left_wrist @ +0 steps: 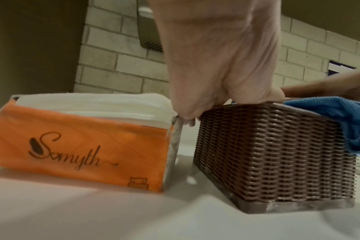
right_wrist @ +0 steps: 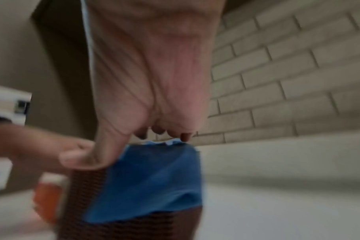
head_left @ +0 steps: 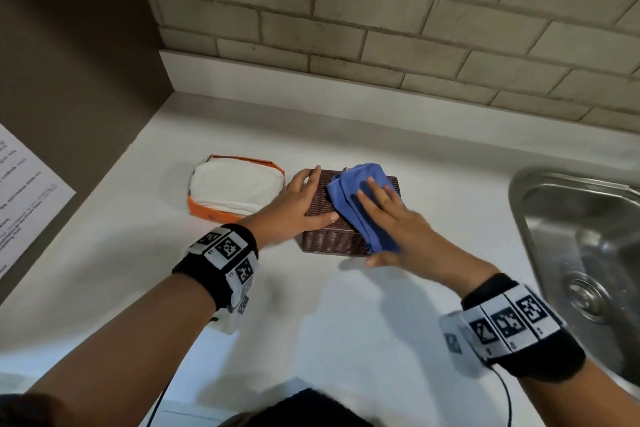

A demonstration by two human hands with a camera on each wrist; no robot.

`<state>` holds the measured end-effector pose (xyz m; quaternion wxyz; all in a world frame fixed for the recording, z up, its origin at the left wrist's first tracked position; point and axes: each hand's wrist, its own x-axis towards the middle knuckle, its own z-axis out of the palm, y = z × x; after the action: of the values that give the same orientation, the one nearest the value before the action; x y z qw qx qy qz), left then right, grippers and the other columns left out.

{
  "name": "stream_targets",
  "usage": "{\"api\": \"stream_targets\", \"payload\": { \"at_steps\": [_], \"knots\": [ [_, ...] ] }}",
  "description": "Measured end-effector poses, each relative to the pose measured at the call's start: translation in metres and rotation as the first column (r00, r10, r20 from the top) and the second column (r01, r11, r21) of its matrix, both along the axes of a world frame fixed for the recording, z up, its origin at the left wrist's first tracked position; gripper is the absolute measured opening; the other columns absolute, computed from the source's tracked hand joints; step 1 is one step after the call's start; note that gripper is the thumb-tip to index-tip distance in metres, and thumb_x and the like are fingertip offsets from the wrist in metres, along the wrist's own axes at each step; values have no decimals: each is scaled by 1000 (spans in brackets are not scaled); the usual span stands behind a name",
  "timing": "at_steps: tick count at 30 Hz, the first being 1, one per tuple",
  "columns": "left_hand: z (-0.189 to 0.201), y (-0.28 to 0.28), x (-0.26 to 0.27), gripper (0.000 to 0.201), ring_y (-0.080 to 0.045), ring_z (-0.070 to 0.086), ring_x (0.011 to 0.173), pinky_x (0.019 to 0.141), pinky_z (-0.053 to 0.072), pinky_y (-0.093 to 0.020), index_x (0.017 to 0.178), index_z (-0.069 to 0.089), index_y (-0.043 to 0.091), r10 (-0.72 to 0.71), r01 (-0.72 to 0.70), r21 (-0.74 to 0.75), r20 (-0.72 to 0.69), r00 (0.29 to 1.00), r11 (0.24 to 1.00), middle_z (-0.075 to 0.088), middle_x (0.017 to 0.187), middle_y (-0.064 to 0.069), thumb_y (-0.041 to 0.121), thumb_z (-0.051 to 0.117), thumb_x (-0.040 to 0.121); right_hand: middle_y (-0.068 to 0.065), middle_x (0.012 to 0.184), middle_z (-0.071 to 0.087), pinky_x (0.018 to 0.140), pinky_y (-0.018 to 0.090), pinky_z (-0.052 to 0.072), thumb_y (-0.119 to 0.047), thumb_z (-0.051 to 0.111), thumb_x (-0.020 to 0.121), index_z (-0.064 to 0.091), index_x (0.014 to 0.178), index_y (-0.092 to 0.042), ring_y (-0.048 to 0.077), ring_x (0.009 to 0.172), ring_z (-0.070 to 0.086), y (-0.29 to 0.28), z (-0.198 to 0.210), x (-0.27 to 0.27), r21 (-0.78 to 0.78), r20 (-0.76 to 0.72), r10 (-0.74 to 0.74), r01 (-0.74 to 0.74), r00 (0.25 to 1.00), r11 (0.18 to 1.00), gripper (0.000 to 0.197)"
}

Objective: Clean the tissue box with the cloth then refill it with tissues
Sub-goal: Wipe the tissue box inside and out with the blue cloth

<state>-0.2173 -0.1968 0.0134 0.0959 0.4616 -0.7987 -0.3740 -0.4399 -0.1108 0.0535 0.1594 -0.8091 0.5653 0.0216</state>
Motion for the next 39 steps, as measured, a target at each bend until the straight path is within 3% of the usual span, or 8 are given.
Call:
{"api": "stream_targets", "payload": {
  "at_steps": [3,7,13,18,23,27,32,39],
  "knots": [
    [-3,0,-1,100,-23,6,147,120,16,-39,151,-7,18,8,-8,-2,-2,1000,1000,-1,159,-5,55,57,84,-7,155,-17,117,44,11,-82,25,69,-1,149,-29,20,140,-21,-10,-11,-14,-98,-69,68,-74,995,992,99],
    [-5,-1,-1,104,-25,8,147,120,17,-41,151,-6,18,20,-20,-11,2,1000,1000,1,159,-6,61,52,76,-14,158,-4,119,41,3,-82,9,74,14,149,-31,13,145,-14,-3,-26,-2,-123,163,-68,89,984,988,91],
    [-8,-1,-1,99,-25,8,146,119,18,-44,151,-7,19,29,-29,-22,-6,1000,999,1,159,-5,54,58,84,-7,154,29,117,35,4,-64,34,88,49,134,-29,14,146,10,-4,-26,25,-250,325,-239,327,915,911,60],
    [-5,1,-4,97,-27,8,146,120,16,-44,151,-8,18,29,-28,-35,17,999,999,0,159,-7,51,57,87,-7,154,27,120,43,7,-53,42,90,49,135,-29,4,143,4,-5,-30,15,-142,483,-309,421,820,896,52],
    [-5,1,-4,99,-30,9,146,120,16,-44,151,-6,17,25,-23,-61,27,999,998,2,159,-10,55,56,85,-5,154,26,118,37,7,-70,28,82,35,144,-26,17,146,7,4,-38,21,-311,244,-162,236,956,921,76],
    [-3,5,-6,96,-30,7,146,120,14,-45,151,-8,17,34,-30,-56,60,998,998,0,159,-9,54,53,87,-7,154,27,120,42,9,-60,39,85,38,142,-27,7,143,1,4,-37,6,-192,449,-237,352,862,916,66],
    [2,9,-5,101,-29,6,147,120,15,-45,151,-9,17,28,-25,-58,59,998,998,-1,159,-8,57,56,84,-7,152,20,114,32,4,-72,11,81,31,145,-22,17,142,2,7,-43,18,-342,185,-122,180,975,922,83],
    [-13,28,-1,129,-21,13,144,119,20,-38,151,-7,27,35,-42,-57,-120,992,997,6,154,2,56,81,61,-18,146,17,117,36,7,-67,23,85,32,144,-27,17,144,3,3,-28,4,-222,272,-166,230,948,948,72]
  ]
}}
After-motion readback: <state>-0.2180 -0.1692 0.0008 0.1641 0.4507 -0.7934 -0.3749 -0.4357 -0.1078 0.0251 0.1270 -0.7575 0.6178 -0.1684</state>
